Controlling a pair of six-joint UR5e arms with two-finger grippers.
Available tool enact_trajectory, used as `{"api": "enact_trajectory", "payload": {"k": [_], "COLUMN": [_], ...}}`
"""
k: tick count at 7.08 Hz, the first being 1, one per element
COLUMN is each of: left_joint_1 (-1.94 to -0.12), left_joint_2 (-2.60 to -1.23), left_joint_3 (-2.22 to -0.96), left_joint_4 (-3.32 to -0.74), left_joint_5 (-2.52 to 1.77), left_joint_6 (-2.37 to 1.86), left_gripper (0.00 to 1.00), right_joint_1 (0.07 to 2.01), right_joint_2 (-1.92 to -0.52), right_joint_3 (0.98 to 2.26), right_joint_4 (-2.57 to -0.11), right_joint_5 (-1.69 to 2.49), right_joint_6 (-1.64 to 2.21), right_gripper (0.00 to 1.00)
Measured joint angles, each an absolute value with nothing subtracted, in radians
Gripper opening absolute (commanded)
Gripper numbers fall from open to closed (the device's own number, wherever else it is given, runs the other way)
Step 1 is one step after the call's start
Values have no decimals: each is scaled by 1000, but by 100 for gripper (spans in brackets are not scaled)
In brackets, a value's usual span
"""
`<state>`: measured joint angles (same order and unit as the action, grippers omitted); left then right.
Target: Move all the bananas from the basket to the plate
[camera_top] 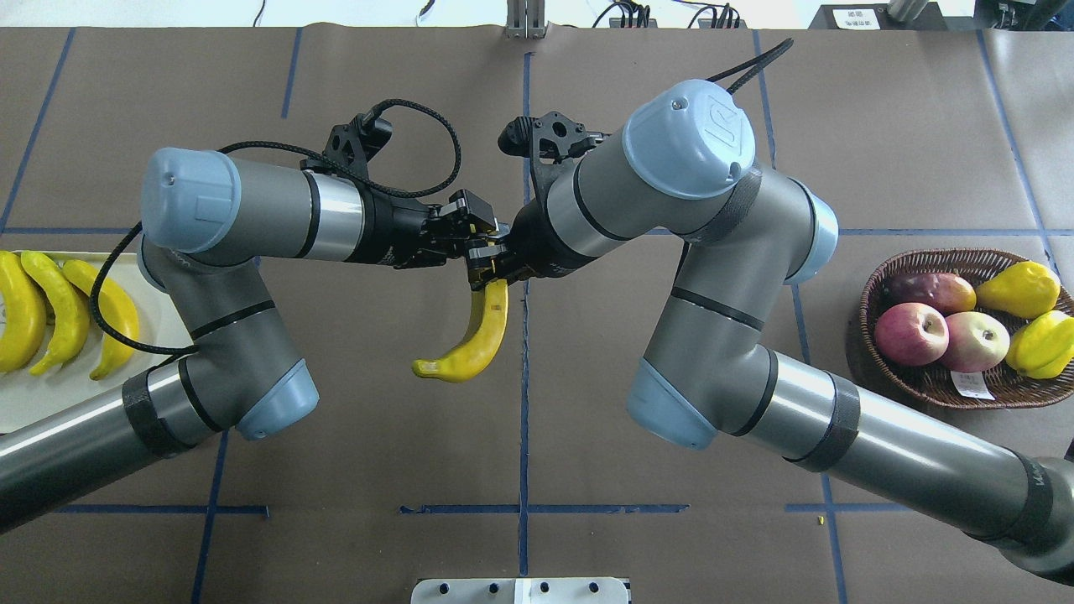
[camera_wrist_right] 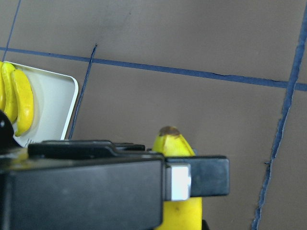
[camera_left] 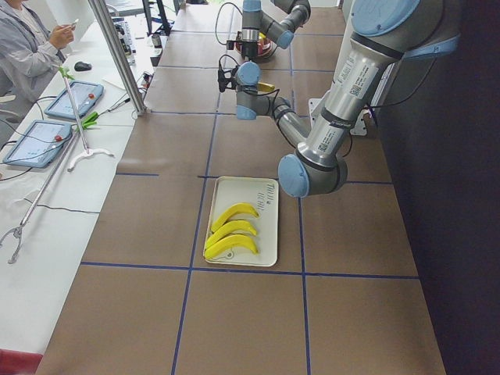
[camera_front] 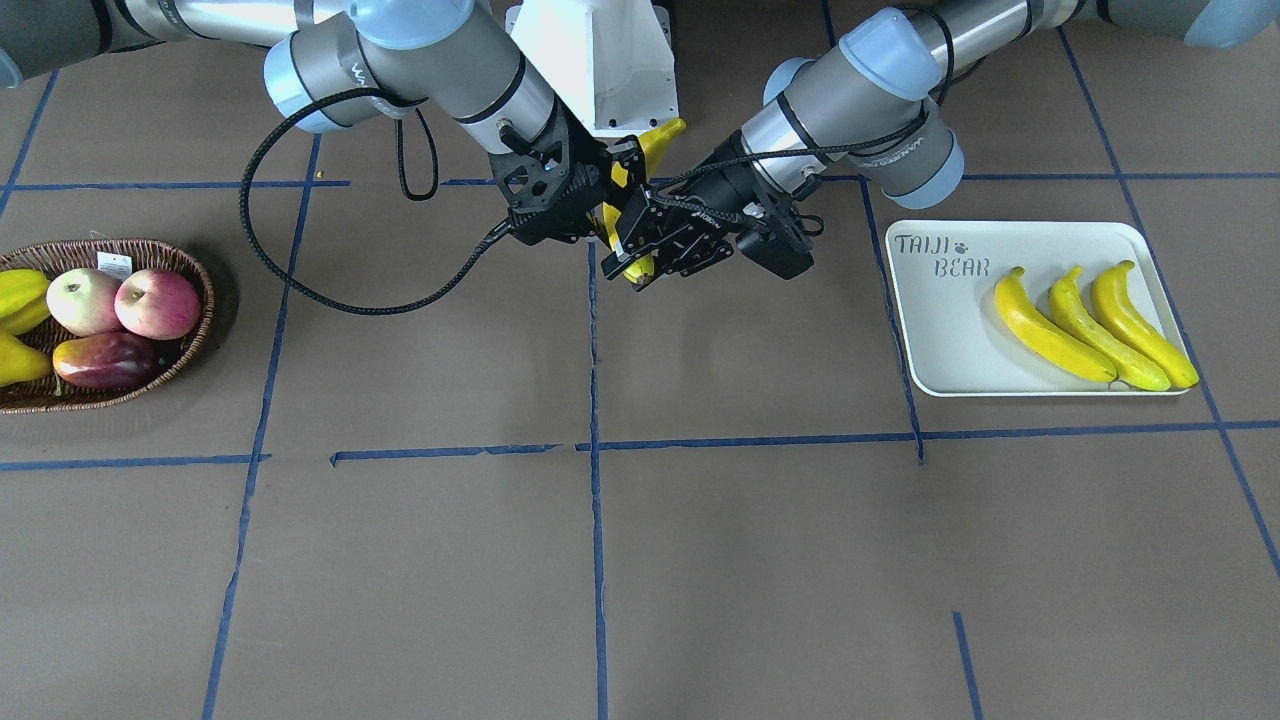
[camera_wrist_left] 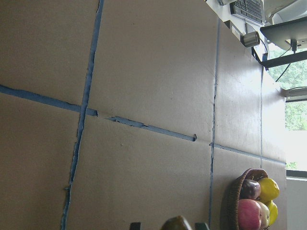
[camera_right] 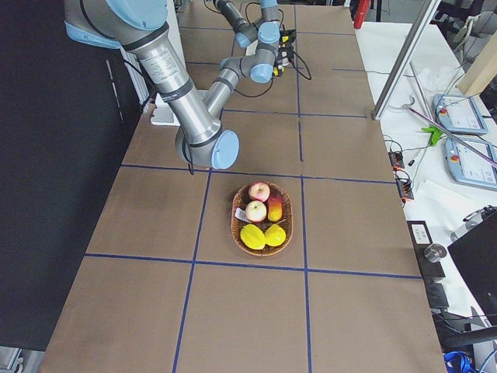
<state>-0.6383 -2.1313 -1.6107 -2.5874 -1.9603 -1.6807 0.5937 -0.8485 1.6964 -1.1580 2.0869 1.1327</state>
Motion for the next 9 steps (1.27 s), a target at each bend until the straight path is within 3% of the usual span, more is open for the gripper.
{"api": "enact_trajectory", "payload": {"k": [1,2,9], "left_joint_1": [-638,-638,-641], "left_joint_2": [-2130,-2130,-2109], "left_joint_3": [-1612,-1612,-1610], "left_joint_4": [-2589,-2589,-2588], "left_joint_5": [-1961,-1971,-1994], "left_joint_6": [-1679,-1677,-1661], "left_gripper": [0,0,0], "right_joint_1": [594,594,613], "right_joint_2": [-849,-850,-869], "right_joint_3": [1696,1695,1730], "right_joint_4": [-1157,-1157,-1161], "right_joint_5": [2087,2087,2118], "right_joint_6": [1132,1134,1135], "right_gripper": [67,99,100]}}
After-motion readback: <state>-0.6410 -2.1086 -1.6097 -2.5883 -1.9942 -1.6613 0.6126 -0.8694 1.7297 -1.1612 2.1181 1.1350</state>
